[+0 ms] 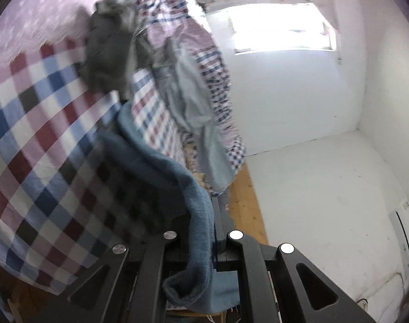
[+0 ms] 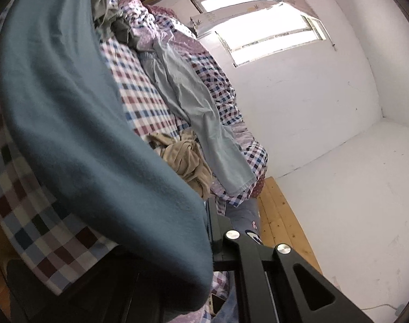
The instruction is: Fold clothes
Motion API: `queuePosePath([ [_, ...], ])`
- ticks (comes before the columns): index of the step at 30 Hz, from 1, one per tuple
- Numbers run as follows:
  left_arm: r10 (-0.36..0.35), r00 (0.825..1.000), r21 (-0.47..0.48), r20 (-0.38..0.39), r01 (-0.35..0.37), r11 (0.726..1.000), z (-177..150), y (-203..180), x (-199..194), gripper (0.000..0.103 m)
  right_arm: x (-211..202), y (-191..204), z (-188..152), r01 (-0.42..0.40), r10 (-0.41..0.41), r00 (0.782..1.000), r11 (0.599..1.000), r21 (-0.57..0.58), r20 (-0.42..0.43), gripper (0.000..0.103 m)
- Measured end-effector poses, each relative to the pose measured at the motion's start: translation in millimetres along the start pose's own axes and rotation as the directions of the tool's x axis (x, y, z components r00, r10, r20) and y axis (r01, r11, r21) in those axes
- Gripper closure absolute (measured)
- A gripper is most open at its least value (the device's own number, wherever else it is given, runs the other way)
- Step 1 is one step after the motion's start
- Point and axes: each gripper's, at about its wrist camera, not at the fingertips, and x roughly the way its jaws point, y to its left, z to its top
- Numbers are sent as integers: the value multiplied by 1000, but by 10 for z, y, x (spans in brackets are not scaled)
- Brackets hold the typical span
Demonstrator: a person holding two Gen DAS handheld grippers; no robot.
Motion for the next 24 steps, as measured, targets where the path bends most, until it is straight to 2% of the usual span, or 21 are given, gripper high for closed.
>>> queuePosePath([
  [5,-84,996,65,31,82,995,-17,-477,-296,96,-363,-460,137,44,-45,999,997,59,25,99],
  [9,-156,986,103,53,150,983,-15,-866,-541,96,-594,-818,234,84,-88,996,990,110,32,99],
  [11,-169,984,119,59,161,980,1,-1021,-626,96,-664,-958,288,92,-97,995,987,133,30,99],
  [15,-147,988,98,50,141,985,96,-1090,-640,96,-635,-1052,396,53,-56,998,991,126,19,99],
  [17,-105,993,94,54,100,991,125,-1065,-638,96,-510,-995,420,17,-18,1000,994,109,7,100],
  [24,51,998,-35,39,-50,998,397,-451,-222,96,297,-676,356,-121,126,990,990,78,-59,99],
])
